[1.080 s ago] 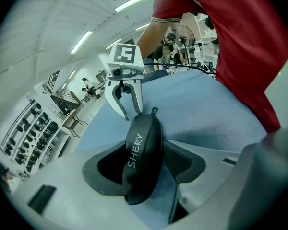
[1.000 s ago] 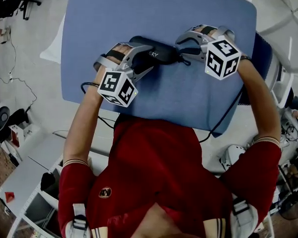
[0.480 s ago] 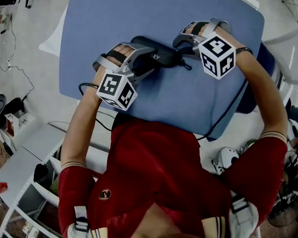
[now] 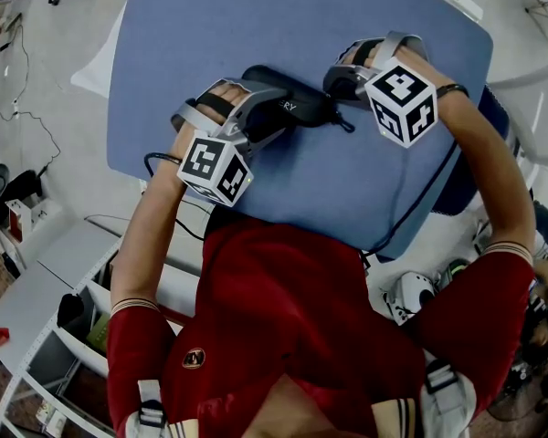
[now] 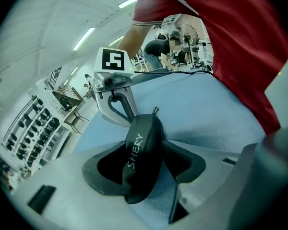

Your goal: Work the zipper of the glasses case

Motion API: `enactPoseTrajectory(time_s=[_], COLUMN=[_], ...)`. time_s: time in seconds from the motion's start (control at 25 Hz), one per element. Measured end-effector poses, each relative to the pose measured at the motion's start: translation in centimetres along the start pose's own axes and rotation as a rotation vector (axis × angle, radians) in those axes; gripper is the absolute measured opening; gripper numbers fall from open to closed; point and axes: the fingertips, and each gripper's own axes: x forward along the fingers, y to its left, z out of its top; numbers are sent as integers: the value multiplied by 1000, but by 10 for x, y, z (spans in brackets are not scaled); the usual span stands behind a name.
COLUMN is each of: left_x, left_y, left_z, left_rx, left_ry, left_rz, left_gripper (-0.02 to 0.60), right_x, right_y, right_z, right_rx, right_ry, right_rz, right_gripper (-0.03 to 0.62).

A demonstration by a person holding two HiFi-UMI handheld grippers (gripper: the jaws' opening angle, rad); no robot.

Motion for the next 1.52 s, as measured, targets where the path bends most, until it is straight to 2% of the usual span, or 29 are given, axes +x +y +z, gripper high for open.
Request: enactPoseTrajectory(time_s=[0.68, 0.92, 1.08, 1.16, 1.24, 1.36, 1.52], left_x=[1, 1, 2, 2, 2, 1, 1], left_y=[-1, 1, 0, -1, 0, 1, 0], left_z=[0, -1, -1, -1, -1, -1, -1], left_rx=[-2, -6, -10, -10, -10, -11, -11], left_ry=[-4, -6, -5, -4, -2, 0, 2], left_rz=[-6, -5, -4, -5, -6, -6, -5], left_gripper=[230, 230, 230, 230, 230, 230, 230], right_x=[1, 1, 4, 4, 3, 3, 3], right_y=[1, 5, 0, -3, -3, -3, -2], right_z=[-2, -2, -3, -4, -4, -1, -2], right_rx=[57, 95, 105, 104, 88, 59, 79], right_ry=[-17, -30, -38, -43, -41, -40, -49], right_rz=[-22, -11, -63, -86, -96, -102, -109], right_gripper=[11, 66, 69, 91, 81, 29, 7])
